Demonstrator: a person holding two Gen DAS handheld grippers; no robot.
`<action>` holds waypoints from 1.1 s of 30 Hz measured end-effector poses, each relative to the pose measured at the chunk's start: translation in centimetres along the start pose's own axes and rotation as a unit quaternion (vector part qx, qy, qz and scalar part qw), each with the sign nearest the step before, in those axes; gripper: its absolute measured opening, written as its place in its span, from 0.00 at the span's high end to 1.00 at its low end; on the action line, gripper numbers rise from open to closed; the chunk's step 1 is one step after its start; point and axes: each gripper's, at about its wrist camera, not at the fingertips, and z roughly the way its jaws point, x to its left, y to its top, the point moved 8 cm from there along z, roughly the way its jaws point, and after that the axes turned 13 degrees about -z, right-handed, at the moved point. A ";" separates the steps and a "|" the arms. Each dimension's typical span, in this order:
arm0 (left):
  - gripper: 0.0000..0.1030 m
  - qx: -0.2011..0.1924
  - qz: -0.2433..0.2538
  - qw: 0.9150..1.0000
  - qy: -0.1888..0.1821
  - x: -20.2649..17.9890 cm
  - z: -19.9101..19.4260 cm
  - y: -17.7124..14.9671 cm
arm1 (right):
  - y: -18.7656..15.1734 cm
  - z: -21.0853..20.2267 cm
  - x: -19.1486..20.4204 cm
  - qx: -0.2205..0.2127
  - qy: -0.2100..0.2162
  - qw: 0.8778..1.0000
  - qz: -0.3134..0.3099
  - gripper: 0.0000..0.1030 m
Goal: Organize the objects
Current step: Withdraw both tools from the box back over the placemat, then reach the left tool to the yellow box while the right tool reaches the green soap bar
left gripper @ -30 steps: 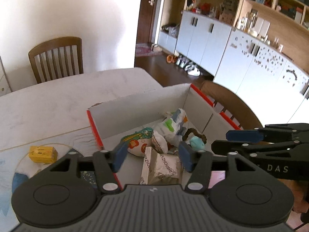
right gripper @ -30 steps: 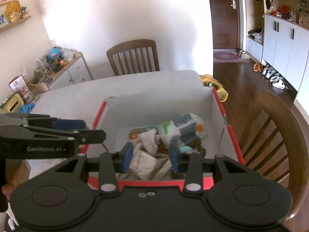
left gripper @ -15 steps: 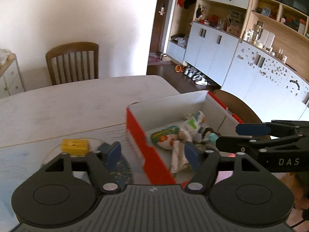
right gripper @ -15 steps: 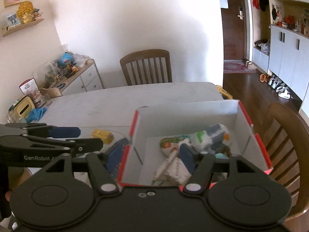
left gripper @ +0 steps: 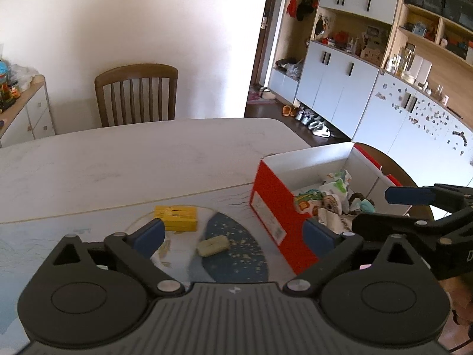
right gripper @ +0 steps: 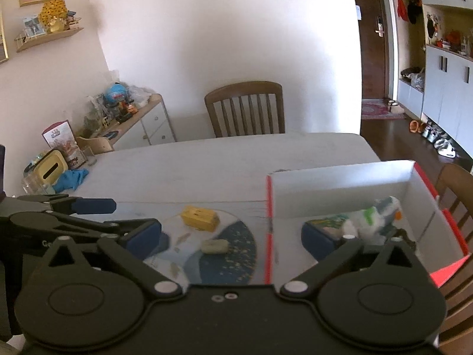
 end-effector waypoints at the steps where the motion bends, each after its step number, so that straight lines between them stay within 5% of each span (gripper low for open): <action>1: 0.02 -0.001 -0.001 1.000 0.001 0.5 -0.1 0.1 | 0.0 0.3 0.3 0.001 0.000 1.000 0.002 0.01; 14: 0.00 -0.007 0.010 1.000 0.005 6.3 1.6 2.0 | -0.6 4.2 4.1 0.032 -0.004 0.999 0.000 0.01; 33: 0.00 0.104 0.005 0.994 0.018 8.8 16.0 1.8 | -3.3 14.6 6.6 0.106 -0.023 0.994 -0.034 0.01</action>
